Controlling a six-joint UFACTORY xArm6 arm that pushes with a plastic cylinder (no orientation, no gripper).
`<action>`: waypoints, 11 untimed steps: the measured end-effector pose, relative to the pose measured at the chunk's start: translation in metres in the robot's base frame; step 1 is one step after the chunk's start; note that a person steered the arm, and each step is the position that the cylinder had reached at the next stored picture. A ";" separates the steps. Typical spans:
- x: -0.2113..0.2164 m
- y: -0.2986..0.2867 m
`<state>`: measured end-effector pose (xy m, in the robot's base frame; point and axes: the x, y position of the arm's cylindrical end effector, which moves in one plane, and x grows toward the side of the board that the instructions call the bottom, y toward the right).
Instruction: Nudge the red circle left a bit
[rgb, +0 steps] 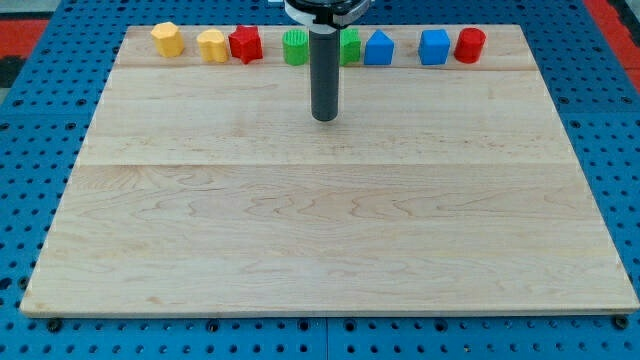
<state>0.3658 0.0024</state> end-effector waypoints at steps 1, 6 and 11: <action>0.000 0.000; -0.045 0.244; -0.133 0.156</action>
